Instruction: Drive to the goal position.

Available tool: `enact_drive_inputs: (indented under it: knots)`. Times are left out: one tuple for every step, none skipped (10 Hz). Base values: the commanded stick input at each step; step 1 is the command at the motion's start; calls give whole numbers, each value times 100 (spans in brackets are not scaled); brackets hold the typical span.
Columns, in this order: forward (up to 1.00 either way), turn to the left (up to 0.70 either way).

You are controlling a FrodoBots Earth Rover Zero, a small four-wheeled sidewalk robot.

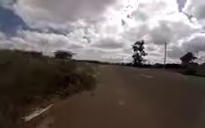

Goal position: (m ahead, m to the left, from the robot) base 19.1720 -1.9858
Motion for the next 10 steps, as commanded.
enact_drive_inputs:
  knots:
    - [85, -3]
    - [85, -9]
    - [85, -20]
    - [85, -31]
    - [85, -34]
    - [85, -34]
    - [85, -34]
    - [85, -34]
    - [85, -34]
    - [85, -34]
